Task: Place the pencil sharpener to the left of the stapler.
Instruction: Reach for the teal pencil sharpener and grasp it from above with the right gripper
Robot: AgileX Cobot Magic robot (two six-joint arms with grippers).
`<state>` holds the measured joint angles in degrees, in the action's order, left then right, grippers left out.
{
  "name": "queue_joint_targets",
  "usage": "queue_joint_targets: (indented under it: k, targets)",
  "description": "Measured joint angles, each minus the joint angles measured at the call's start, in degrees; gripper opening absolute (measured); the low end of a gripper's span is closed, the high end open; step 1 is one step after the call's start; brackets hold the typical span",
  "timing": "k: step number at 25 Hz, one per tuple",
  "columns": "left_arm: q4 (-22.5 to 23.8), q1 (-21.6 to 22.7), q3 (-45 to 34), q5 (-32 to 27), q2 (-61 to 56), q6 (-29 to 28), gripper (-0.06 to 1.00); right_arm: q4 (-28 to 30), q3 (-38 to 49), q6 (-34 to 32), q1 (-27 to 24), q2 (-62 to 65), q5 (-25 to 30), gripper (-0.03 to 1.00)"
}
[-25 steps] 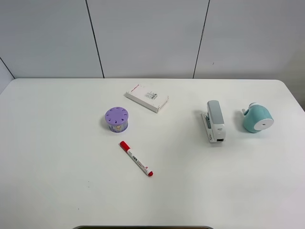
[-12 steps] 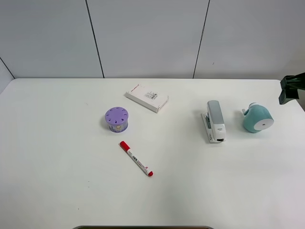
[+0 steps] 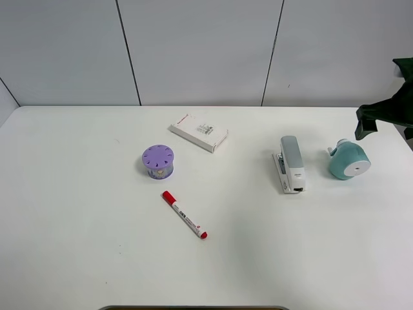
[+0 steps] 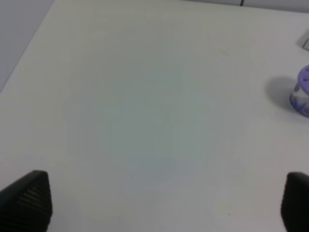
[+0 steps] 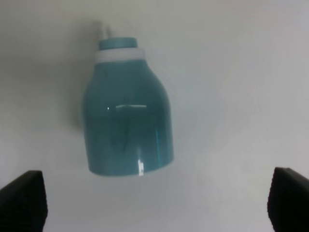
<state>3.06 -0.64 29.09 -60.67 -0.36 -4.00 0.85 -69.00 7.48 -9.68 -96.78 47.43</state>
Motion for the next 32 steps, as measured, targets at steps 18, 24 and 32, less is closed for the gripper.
queue_joint_targets:
  k: [18,24,32]
  targets:
    - [0.0,0.0,0.0,0.0,0.0,0.0,0.95,-0.9,0.0,0.9,0.3,-10.9,-6.8,0.90]
    - [0.0,0.0,0.0,0.0,0.0,0.0,0.95,-0.9,0.0,1.2,1.0,-14.3,-9.3,0.90]
    - [0.0,0.0,0.0,0.0,0.0,0.0,0.95,-1.2,0.0,1.3,1.0,-18.1,-10.8,0.90]
